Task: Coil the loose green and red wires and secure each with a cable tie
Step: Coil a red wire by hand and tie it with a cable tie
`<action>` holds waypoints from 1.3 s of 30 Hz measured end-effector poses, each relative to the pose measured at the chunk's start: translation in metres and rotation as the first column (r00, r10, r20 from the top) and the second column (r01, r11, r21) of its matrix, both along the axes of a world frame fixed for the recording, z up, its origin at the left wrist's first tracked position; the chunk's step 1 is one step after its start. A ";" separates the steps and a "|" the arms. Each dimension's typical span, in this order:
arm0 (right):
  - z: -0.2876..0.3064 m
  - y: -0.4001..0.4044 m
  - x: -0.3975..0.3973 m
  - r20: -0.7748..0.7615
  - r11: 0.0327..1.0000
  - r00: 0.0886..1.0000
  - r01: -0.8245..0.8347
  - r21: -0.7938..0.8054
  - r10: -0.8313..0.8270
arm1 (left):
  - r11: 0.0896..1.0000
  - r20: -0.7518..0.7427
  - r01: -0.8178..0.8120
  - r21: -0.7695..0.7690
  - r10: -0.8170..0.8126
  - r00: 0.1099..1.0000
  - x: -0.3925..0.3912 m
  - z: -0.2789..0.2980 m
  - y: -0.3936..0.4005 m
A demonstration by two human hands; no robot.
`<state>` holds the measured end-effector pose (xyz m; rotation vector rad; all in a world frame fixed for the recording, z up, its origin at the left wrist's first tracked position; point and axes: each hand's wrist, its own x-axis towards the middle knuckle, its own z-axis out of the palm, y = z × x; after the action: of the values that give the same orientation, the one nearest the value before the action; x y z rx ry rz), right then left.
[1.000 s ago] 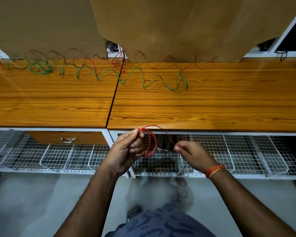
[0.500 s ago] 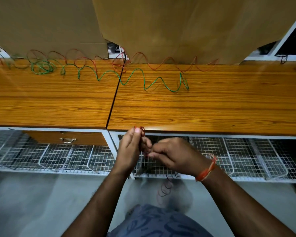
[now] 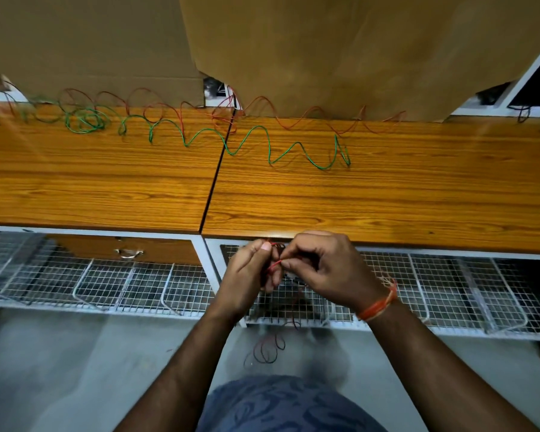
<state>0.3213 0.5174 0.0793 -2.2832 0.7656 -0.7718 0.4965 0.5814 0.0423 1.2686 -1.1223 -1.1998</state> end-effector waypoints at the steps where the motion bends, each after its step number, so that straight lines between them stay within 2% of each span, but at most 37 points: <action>1: 0.000 -0.002 0.001 0.011 0.999 0.999 0.033 -0.013 -0.033 | 1.000 -0.041 0.019 0.010 -0.019 0.999 -0.001 0.002 0.001; 4: -0.001 -0.005 -0.002 0.068 0.992 0.990 0.123 0.036 -0.125 | 0.996 -0.175 0.057 0.067 -0.044 0.984 0.001 0.004 0.002; 7: -0.010 -0.006 -0.002 0.093 0.974 0.982 0.143 0.178 -0.162 | 0.993 -0.283 0.091 0.078 -0.065 0.957 0.000 0.007 0.004; 9: -0.019 -0.007 -0.003 0.076 0.944 0.986 0.121 0.306 -0.151 | 0.992 -0.404 0.118 0.051 -0.088 0.911 -0.003 0.010 0.005; 12: -0.035 -0.001 -0.001 0.114 0.832 0.986 0.038 0.553 -0.120 | 0.996 -0.534 0.085 0.035 -0.053 0.844 -0.006 0.010 0.004; 16: -0.047 0.012 0.009 0.184 0.789 0.948 0.098 0.606 -0.259 | 0.998 -0.476 -0.003 0.060 0.031 0.879 -0.011 0.009 0.003; 20: -0.038 0.019 0.024 0.338 0.677 0.816 0.085 0.731 -0.468 | 0.999 -0.350 -0.024 0.045 0.038 0.936 -0.014 0.015 0.003; 22: -0.032 0.018 0.027 0.360 0.665 0.764 0.120 0.737 -0.536 | 1.000 -0.435 0.010 0.025 0.002 0.900 -0.017 0.019 0.004; 23: -0.031 0.017 0.028 0.360 0.692 0.764 0.154 0.705 -0.536 | 0.999 -0.515 0.022 0.039 0.001 0.857 -0.020 0.022 0.005; 27: -0.031 0.013 0.028 0.313 0.796 0.823 0.249 0.551 -0.474 | 0.987 -0.794 0.115 0.113 0.020 0.608 -0.029 0.030 0.008; 30: -0.031 0.012 0.028 0.314 0.820 0.839 0.239 0.520 -0.444 | 0.974 -0.869 0.209 0.091 -0.025 0.494 -0.026 0.032 0.006; 34: -0.033 0.015 0.026 0.334 0.857 0.852 0.224 0.464 -0.403 | 0.970 -0.888 0.201 0.136 0.030 0.460 -0.025 0.029 0.004; 39: -0.050 0.007 0.003 0.265 0.857 0.927 0.102 0.505 -0.266 | 0.975 -0.868 0.006 0.221 0.194 0.457 -0.016 0.027 0.000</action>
<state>0.3246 0.5246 0.0291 -1.5973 0.9117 -0.9008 0.4805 0.5817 0.0697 0.5985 -0.1234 -1.6173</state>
